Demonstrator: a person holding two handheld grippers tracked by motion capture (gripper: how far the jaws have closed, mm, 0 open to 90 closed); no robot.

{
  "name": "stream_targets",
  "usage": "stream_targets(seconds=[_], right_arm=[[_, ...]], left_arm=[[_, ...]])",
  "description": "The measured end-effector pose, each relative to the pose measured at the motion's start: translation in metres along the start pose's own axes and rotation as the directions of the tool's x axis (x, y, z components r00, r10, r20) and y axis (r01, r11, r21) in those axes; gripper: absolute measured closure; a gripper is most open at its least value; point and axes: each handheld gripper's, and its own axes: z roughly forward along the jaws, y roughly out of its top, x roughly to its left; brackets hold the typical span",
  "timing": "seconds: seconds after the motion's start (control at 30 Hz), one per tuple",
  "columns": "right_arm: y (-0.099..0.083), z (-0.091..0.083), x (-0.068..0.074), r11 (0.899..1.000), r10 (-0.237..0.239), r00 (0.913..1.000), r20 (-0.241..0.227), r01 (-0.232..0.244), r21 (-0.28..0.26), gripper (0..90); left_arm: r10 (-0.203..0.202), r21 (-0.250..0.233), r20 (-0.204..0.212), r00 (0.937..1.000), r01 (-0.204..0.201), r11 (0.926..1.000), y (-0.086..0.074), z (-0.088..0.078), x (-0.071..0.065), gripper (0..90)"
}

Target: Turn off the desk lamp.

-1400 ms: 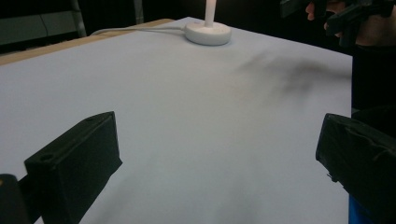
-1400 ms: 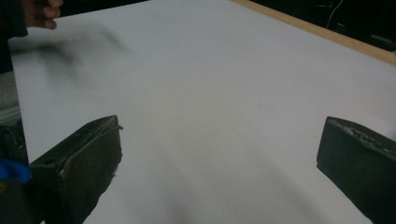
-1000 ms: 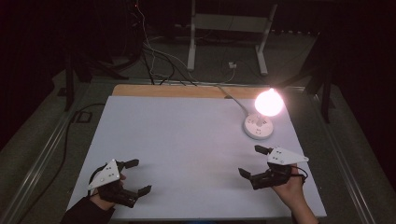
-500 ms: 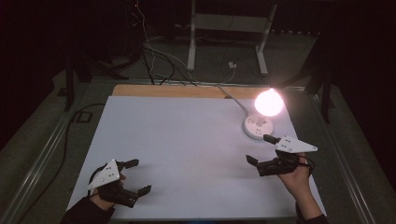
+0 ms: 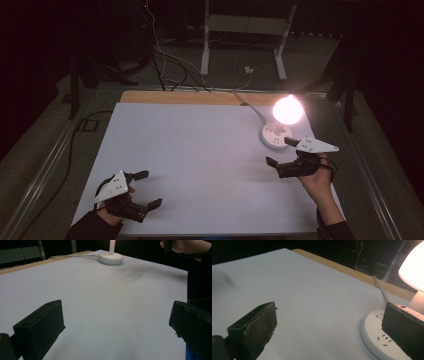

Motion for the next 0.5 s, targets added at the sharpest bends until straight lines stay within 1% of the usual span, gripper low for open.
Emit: stream_targets(seconds=[0.03,0.1,0.17,0.3,0.4,0.47,0.5], right_arm=[[-0.001,0.001,-0.002,1.0,0.01,0.9999,0.005,-0.01,-0.003,0.0],[-0.002,0.003,-0.006,1.0,0.012,0.9998,0.013,-0.012,-0.002,0.0],[-0.003,0.005,-0.011,1.0,0.009,0.9994,0.033,-0.009,0.006,0.0],[-0.007,0.009,-0.024,0.999,0.033,0.9968,0.072,-0.035,0.017,0.0],[-0.011,0.011,-0.034,0.998,0.056,0.9926,0.108,-0.058,0.021,0.0],[-0.013,0.012,-0.04,0.997,0.076,0.987,0.142,-0.079,0.015,0.0],[-0.014,0.013,-0.043,0.995,0.092,0.9852,0.145,-0.095,0.013,0.0]], left_arm=[[0.002,0.001,-0.001,1.0,-0.002,1.0,0.0,0.0,0.0,0.4],[0.0,0.0,0.0,1.0,0.0,1.0,0.0,0.0,0.0,0.4],[0.0,-0.002,0.001,1.0,0.0,1.0,0.0,0.0,0.0,0.4],[0.001,0.0,0.001,1.0,-0.001,1.0,0.0,0.0,0.0,0.4],[-0.002,0.0,0.001,1.0,0.002,1.0,0.0,0.0,0.0,0.4],[-0.001,0.002,0.001,1.0,0.001,1.0,0.0,0.0,0.0,0.4],[-0.002,-0.001,0.002,1.0,0.002,1.0,0.0,0.0,0.0,0.4]])
